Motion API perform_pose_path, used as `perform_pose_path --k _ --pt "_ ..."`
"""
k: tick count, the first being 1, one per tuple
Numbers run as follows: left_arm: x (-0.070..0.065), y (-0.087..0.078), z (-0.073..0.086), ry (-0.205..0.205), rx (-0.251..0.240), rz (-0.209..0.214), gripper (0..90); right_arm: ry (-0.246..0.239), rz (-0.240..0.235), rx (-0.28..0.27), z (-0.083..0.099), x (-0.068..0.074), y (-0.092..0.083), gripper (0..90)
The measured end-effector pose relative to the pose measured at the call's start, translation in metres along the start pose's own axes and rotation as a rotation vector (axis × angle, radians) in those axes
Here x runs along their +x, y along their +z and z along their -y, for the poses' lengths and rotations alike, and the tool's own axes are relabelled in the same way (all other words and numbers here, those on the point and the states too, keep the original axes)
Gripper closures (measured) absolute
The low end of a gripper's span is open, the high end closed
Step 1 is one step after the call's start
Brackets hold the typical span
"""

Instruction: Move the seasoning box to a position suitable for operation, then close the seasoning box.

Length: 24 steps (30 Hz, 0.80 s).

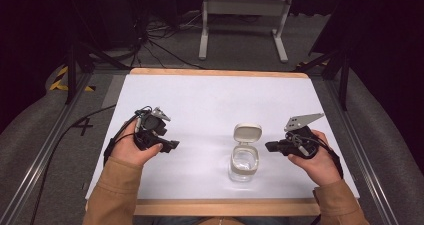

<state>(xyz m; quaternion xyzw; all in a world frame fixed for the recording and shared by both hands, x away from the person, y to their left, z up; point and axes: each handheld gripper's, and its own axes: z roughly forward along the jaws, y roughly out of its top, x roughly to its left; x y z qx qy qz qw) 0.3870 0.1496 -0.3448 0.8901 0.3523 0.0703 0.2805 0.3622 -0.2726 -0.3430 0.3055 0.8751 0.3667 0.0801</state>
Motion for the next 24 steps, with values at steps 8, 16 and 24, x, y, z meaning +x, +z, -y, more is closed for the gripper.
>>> perform_pose_path --k 8,16,24 --pt "-0.001 0.003 0.000 -0.005 -0.011 -0.004 37.5 0.035 0.038 -0.130 0.002 -0.006 -0.011 89.9" --pt "-0.002 0.003 0.004 -0.013 0.007 -0.008 37.5 0.053 0.006 -0.217 -0.001 -0.016 -0.009 89.9" --pt "0.000 -0.003 0.018 -0.043 0.006 -0.029 37.5 0.041 -0.020 -0.237 -0.011 -0.022 -0.001 89.8"
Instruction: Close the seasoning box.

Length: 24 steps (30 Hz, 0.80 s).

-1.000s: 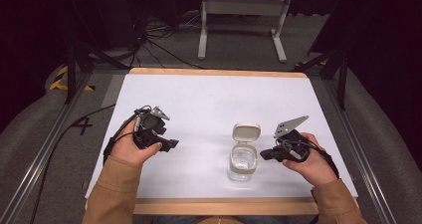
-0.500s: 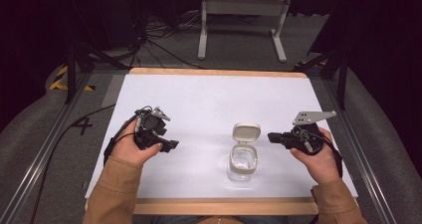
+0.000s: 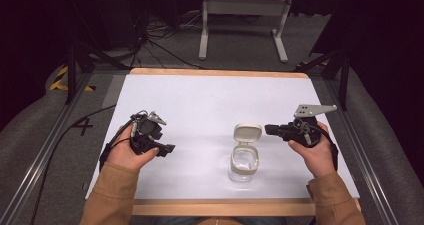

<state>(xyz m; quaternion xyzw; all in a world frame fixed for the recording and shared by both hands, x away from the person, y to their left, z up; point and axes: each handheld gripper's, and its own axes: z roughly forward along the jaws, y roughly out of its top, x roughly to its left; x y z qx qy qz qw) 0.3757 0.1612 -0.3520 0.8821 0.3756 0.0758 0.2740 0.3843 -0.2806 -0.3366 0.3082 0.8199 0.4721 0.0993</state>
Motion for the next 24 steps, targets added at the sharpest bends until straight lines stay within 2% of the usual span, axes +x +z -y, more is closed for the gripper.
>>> perform_pose_path --k 5,8,13,24 --pt "0.001 -0.003 0.008 -0.018 0.004 -0.010 37.5 -0.002 -0.019 -0.004 -0.004 -0.002 0.007 89.9" --pt "0.002 -0.006 0.012 -0.024 0.005 -0.015 37.4 -0.001 -0.046 -0.010 -0.008 0.000 0.012 89.8" --pt "0.002 -0.008 0.015 -0.039 0.000 -0.018 37.3 -0.012 -0.056 -0.014 -0.011 0.001 0.014 89.9" --pt "0.001 -0.007 0.014 -0.030 0.007 -0.020 37.2 -0.021 -0.065 -0.015 -0.013 0.004 0.014 89.9"
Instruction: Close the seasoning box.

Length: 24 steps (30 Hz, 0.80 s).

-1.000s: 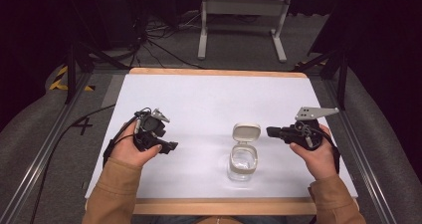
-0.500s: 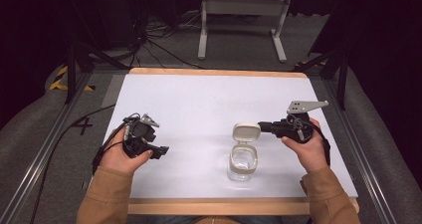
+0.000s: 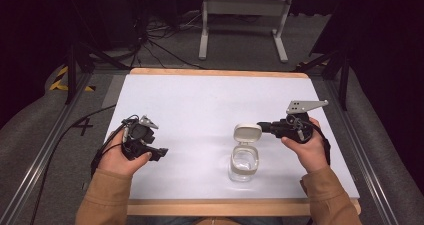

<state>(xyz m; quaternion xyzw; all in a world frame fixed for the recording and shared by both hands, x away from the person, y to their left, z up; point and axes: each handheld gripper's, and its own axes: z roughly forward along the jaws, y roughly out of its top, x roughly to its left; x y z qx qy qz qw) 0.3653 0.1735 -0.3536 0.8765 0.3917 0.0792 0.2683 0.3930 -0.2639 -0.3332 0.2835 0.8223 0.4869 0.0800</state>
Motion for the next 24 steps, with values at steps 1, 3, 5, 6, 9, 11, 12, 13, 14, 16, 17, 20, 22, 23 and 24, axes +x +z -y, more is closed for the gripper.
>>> perform_pose_path --k 1,3,5,6,9,11,12,13,14,16,17,20,22,23,24 --pt "0.000 0.000 0.000 0.006 0.000 -0.001 37.2 -0.002 -0.001 0.000 0.000 0.001 0.000 90.0" --pt "-0.001 0.000 -0.001 0.001 0.001 0.003 37.2 -0.007 -0.001 0.001 0.000 0.002 -0.001 90.0" --pt "-0.001 0.001 -0.002 0.003 0.000 0.006 37.2 -0.011 -0.004 -0.002 -0.001 0.003 -0.003 90.0" --pt "-0.001 0.001 -0.002 0.007 0.002 0.003 37.2 -0.011 -0.003 -0.003 -0.001 0.004 -0.004 90.0" --pt "-0.001 0.002 -0.004 0.011 0.001 0.008 37.1 -0.016 -0.005 0.002 -0.001 0.006 -0.005 90.0" --pt "-0.001 0.003 -0.005 0.017 0.001 0.011 37.1 -0.020 -0.003 0.000 -0.001 0.007 -0.006 90.0" --pt "-0.001 0.003 -0.006 0.019 0.004 0.009 37.1 -0.022 -0.004 0.001 -0.001 0.008 -0.007 90.0" --pt "-0.002 0.004 -0.007 0.022 0.005 0.011 37.1 -0.023 -0.007 0.000 -0.001 0.009 -0.007 90.0" --pt "-0.002 0.004 -0.007 0.024 0.006 0.012 37.1 -0.025 -0.007 0.002 -0.001 0.010 -0.008 90.0" --pt "-0.002 0.005 -0.009 0.024 0.006 0.015 37.0 -0.032 -0.010 0.003 -0.001 0.012 -0.009 90.0" --pt "-0.003 0.006 -0.010 0.026 0.004 0.018 37.0 -0.033 -0.013 0.002 -0.001 0.013 -0.010 90.0" --pt "-0.003 0.007 -0.012 0.033 0.007 0.021 37.0 -0.044 -0.019 0.010 -0.001 0.018 -0.011 90.0" --pt "-0.004 0.007 -0.013 0.039 0.014 0.024 37.0 -0.058 -0.034 0.024 -0.001 0.020 -0.011 90.0" --pt "-0.004 0.008 -0.014 0.044 0.009 0.024 37.0 -0.067 -0.048 0.036 -0.001 0.021 -0.011 90.0" --pt "-0.004 0.008 -0.014 0.043 0.006 0.025 37.0 -0.075 -0.057 0.048 0.000 0.023 -0.011 90.0"
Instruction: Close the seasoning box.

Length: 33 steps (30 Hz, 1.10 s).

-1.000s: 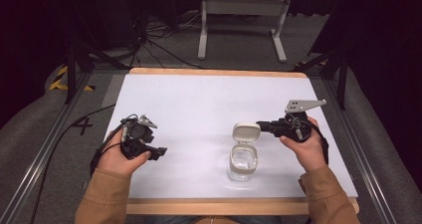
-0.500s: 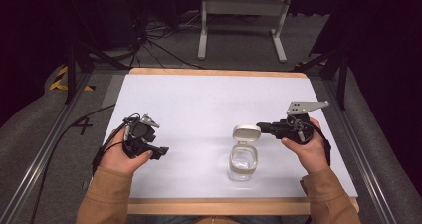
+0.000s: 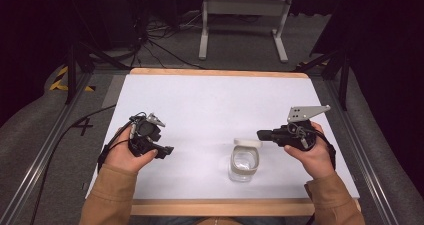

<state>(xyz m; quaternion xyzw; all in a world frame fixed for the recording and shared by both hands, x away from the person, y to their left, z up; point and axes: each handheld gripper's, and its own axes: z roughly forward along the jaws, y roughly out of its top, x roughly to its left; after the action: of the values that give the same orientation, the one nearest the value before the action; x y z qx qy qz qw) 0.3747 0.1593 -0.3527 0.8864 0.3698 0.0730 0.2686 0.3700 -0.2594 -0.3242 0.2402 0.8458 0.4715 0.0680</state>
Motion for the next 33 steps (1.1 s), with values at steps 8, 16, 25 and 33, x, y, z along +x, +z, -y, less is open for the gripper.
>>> perform_pose_path --k 8,16,25,33 --pt "-0.001 0.001 -0.003 0.008 0.009 0.007 36.9 -0.037 -0.047 0.079 0.001 0.008 0.006 90.0" --pt "-0.001 0.001 -0.004 0.012 0.009 0.006 36.9 -0.035 -0.037 0.051 0.000 0.008 0.003 89.3" --pt "0.000 0.002 -0.005 0.011 -0.006 0.001 36.9 0.012 0.037 -0.054 -0.003 0.009 -0.012 75.5" --pt "-0.002 0.004 -0.011 0.024 0.008 0.014 36.9 0.060 0.107 -0.117 0.003 0.000 -0.033 63.9"
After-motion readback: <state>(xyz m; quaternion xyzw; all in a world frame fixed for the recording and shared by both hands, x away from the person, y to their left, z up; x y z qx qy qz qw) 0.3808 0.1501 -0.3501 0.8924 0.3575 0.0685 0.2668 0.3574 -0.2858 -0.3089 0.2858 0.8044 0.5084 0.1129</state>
